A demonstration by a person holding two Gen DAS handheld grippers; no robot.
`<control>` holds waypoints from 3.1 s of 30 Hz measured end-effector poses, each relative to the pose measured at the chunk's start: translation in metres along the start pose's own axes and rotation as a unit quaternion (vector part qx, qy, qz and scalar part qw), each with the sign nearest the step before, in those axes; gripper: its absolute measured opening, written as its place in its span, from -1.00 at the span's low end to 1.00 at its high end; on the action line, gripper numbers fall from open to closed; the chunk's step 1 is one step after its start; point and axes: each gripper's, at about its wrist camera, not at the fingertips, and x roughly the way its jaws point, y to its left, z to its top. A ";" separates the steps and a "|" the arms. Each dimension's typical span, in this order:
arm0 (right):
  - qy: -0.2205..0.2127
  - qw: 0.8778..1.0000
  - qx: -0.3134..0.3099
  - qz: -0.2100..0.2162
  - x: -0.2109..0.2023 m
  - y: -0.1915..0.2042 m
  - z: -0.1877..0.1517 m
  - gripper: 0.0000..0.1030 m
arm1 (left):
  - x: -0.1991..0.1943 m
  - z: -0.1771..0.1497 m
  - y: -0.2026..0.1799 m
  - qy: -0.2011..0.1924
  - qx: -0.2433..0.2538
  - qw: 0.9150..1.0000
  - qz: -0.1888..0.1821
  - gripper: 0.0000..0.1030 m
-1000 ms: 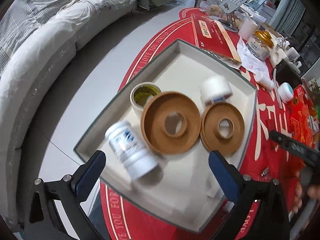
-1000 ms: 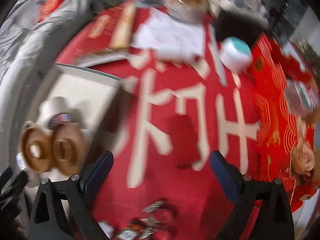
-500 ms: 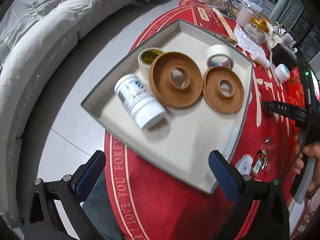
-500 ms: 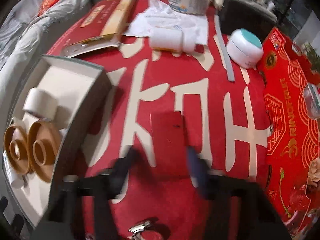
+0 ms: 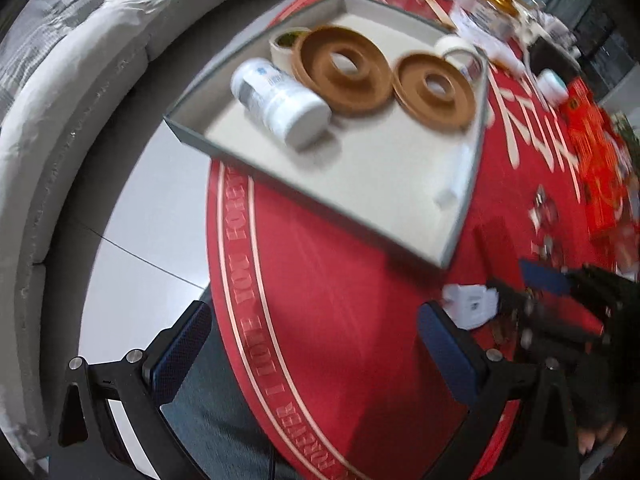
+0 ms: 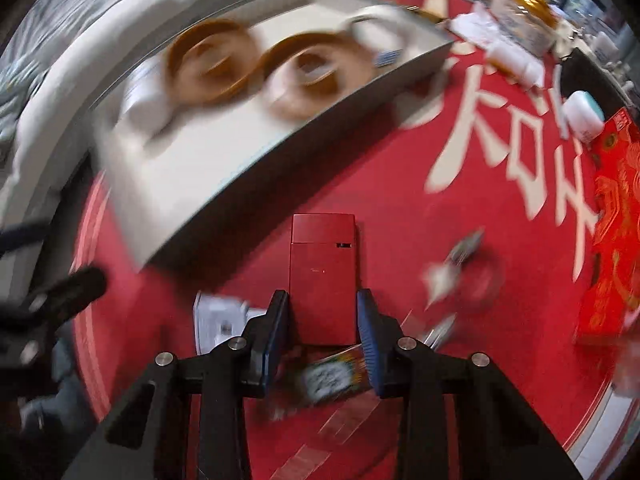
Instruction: Organize rigid objects
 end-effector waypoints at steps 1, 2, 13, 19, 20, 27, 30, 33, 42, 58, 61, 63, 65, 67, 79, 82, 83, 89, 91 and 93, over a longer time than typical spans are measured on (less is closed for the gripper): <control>0.004 1.000 -0.002 0.005 -0.002 0.007 -0.010 -0.30 | 0.000 -0.005 -0.003 0.001 0.006 1.000 0.000 0.99; 0.009 1.000 -0.005 0.010 -0.005 0.015 -0.023 -0.30 | 0.000 -0.009 -0.005 0.002 0.012 1.000 0.000 0.99; -0.026 0.987 0.160 0.012 -0.036 -0.032 -0.079 -0.30 | -0.006 -0.026 -0.042 -0.006 0.045 0.999 -0.008 0.99; -0.036 0.969 0.244 -0.020 -0.041 -0.088 -0.098 -0.30 | 0.005 -0.022 -0.075 -0.006 0.035 0.999 -0.011 0.99; -0.031 0.966 0.256 -0.032 -0.035 -0.101 -0.099 -0.30 | 0.010 -0.020 -0.078 -0.002 0.027 1.000 -0.005 0.99; -0.011 0.957 0.286 -0.040 -0.031 -0.127 -0.137 -0.29 | 0.033 -0.014 -0.075 0.019 -0.028 0.999 0.027 1.00; -0.021 0.953 0.297 -0.052 -0.031 -0.132 -0.141 0.47 | 0.033 -0.011 -0.074 0.010 -0.037 0.999 0.028 1.00; -0.032 0.949 0.309 -0.054 -0.038 -0.139 -0.152 0.50 | 0.033 -0.008 -0.074 0.005 -0.046 0.998 0.030 1.00; 0.024 0.965 0.251 -0.075 -0.008 -0.124 -0.130 1.00 | 0.036 -0.006 -0.080 -0.011 -0.049 0.998 0.033 1.00; 0.000 0.967 0.244 -0.077 -0.019 -0.122 -0.126 1.00 | 0.033 -0.011 -0.077 -0.015 -0.052 0.998 0.035 1.00; -0.009 0.967 0.241 -0.079 -0.022 -0.119 -0.131 1.00 | 0.034 -0.010 -0.077 -0.009 -0.047 0.998 0.033 1.00; 0.000 0.967 0.242 -0.077 -0.023 -0.120 -0.130 1.00 | 0.035 -0.009 -0.080 -0.003 -0.037 0.999 0.029 0.99; 0.020 0.967 0.244 -0.073 -0.020 -0.123 -0.124 1.00 | 0.035 -0.009 -0.082 0.002 -0.023 0.999 0.024 0.97; 0.034 0.966 0.246 -0.070 -0.019 -0.124 -0.121 1.00 | 0.034 -0.010 -0.085 0.005 -0.011 1.000 0.021 0.90; 0.029 0.974 0.213 -0.070 -0.045 -0.111 -0.122 -0.27 | 0.015 -0.023 -0.100 -0.008 0.063 0.998 -0.008 -0.03; 0.031 0.973 0.220 -0.069 -0.045 -0.110 -0.121 -0.28 | 0.014 -0.027 -0.098 -0.007 0.068 0.998 -0.006 -0.03; 0.031 0.972 0.224 -0.067 -0.047 -0.111 -0.122 -0.28 | 0.014 -0.028 -0.097 -0.005 0.067 0.998 -0.005 -0.03; 0.028 0.966 0.251 -0.048 -0.054 -0.122 -0.135 -0.29 | 0.005 -0.028 -0.086 -0.015 0.053 0.998 -0.008 -0.03; 0.022 0.964 0.261 -0.041 -0.061 -0.126 -0.139 -0.29 | -0.001 -0.029 -0.082 -0.022 0.053 0.998 -0.009 -0.03; 0.013 0.963 0.267 -0.039 -0.072 -0.131 -0.144 -0.29 | -0.011 -0.030 -0.079 -0.032 0.057 0.998 -0.009 -0.02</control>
